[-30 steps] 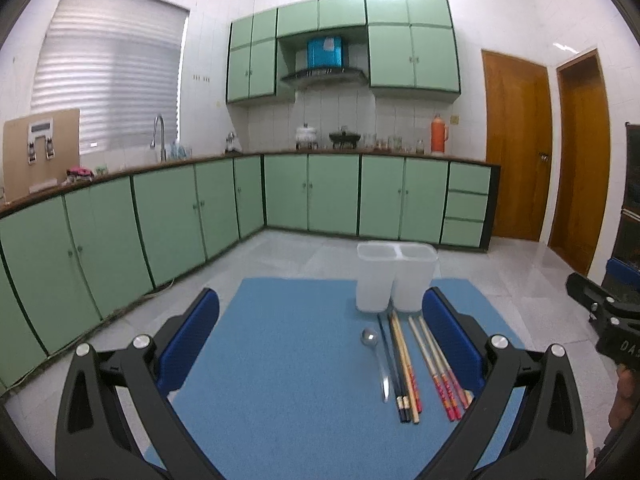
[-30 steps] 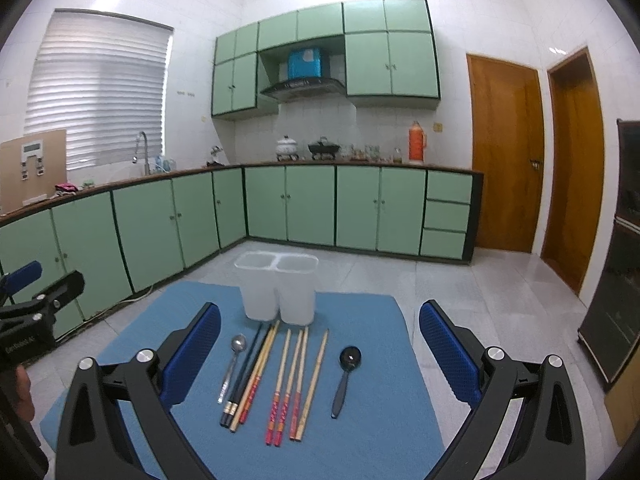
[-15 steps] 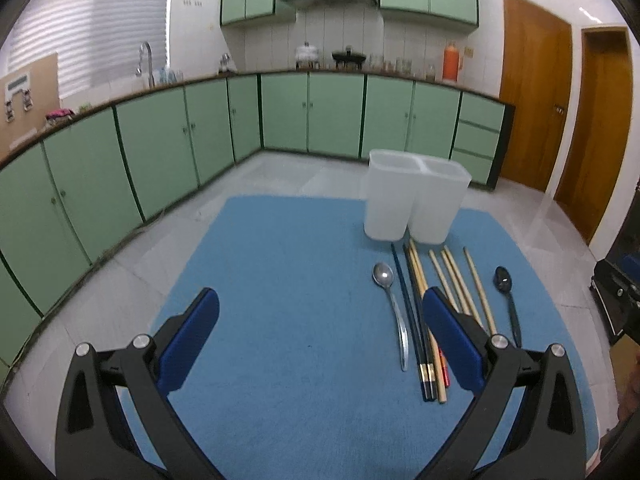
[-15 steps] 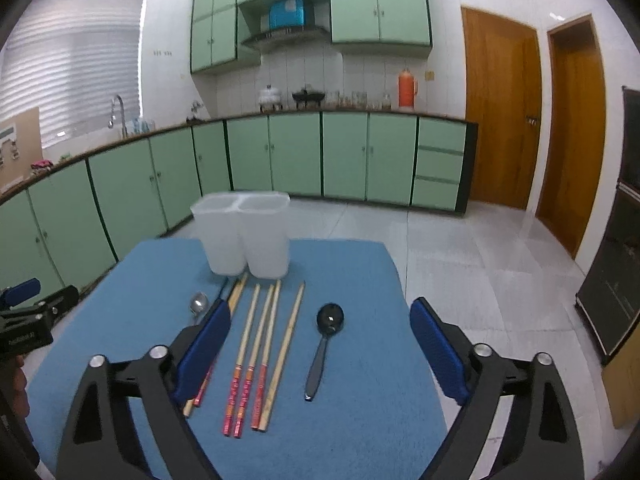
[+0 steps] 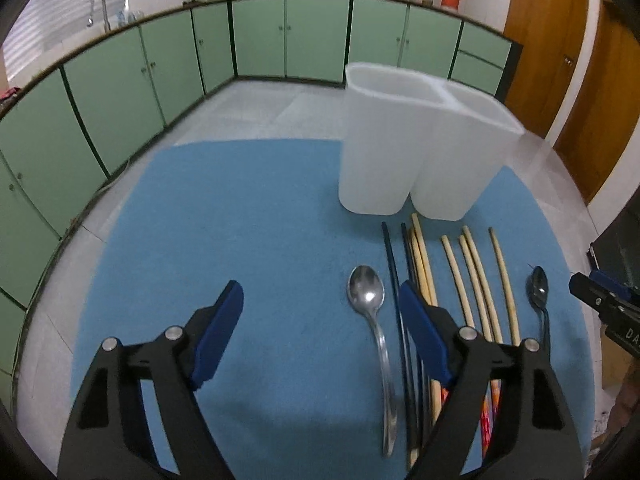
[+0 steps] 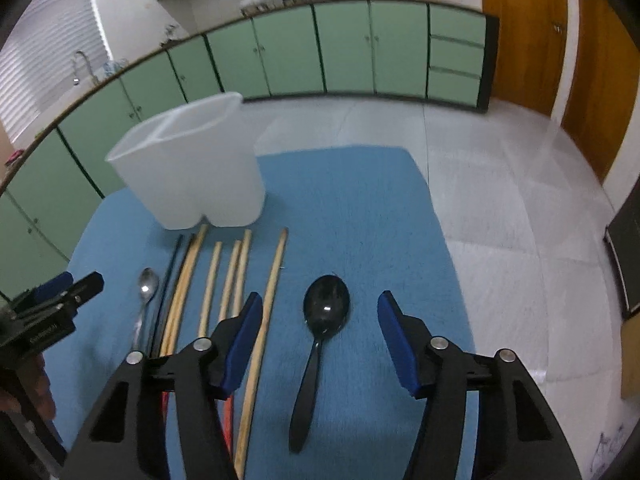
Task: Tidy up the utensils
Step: 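Grasp the silver spoon with the left tool while the right tool grasps the black spoon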
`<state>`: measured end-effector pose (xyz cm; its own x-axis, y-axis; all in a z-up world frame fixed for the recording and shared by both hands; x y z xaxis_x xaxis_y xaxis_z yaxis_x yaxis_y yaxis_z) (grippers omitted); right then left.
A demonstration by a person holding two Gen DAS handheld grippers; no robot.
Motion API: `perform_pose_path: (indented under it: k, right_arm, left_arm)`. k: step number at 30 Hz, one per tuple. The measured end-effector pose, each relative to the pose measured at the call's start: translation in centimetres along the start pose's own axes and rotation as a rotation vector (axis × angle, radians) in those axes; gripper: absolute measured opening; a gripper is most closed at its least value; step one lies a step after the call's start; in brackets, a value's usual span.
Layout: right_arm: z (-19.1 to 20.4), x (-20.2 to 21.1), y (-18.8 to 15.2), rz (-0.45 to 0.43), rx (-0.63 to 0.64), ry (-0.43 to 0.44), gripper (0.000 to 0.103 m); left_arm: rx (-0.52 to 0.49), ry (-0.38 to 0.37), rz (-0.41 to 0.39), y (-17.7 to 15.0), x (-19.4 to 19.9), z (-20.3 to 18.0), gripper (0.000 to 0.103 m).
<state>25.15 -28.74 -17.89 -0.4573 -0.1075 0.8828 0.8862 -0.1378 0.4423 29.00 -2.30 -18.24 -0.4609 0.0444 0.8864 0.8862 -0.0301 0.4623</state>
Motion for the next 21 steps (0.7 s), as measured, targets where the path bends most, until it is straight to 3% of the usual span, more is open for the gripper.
perform_pose_path:
  k: [5, 14, 18, 21]
  right_arm:
    - [0.2, -2.6, 0.7, 0.063, -0.020, -0.013, 0.050]
    - [0.4, -4.9, 1.1, 0.118, -0.039, -0.021, 0.047]
    - [0.2, -5.5, 1.3, 0.130, -0.051, -0.031, 0.046]
    - [0.1, -5.8, 1.3, 0.143, -0.058, -0.034, 0.043]
  left_arm:
    - [-0.002, -0.006, 0.053, 0.6, -2.6, -0.8, 0.074]
    - [-0.006, -0.029, 0.096, 0.9, -5.0, -1.8, 0.066]
    - [0.004, -0.057, 0.128, 0.9, -5.7, -1.9, 0.054]
    - [-0.006, -0.055, 0.122, 1.2, -5.9, -1.8, 0.054]
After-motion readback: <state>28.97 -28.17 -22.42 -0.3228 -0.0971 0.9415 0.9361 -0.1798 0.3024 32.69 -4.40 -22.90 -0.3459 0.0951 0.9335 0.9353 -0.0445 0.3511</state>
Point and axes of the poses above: each gripper's, at about its wrist camera, not at the fingertips, and x roughly against the way its jaws point, z to its left, y to its top, the point moved 3 cm from there along -x, roughly the way its jaws point, and after that the axes turned 10 degrees about z, right-handed, at the moved point
